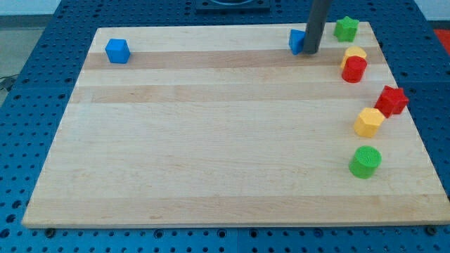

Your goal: Move the blue triangle diagonally left of the red circle

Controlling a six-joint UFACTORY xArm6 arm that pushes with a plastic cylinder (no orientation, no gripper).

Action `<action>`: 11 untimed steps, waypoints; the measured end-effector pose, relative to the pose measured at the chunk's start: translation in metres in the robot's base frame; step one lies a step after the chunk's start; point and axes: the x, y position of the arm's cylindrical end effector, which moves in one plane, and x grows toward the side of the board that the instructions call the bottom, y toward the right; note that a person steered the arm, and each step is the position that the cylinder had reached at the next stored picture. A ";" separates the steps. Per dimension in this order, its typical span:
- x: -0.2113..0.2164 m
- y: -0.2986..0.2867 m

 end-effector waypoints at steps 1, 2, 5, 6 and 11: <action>0.008 0.017; 0.009 0.048; -0.048 0.036; -0.048 0.027; -0.017 -0.057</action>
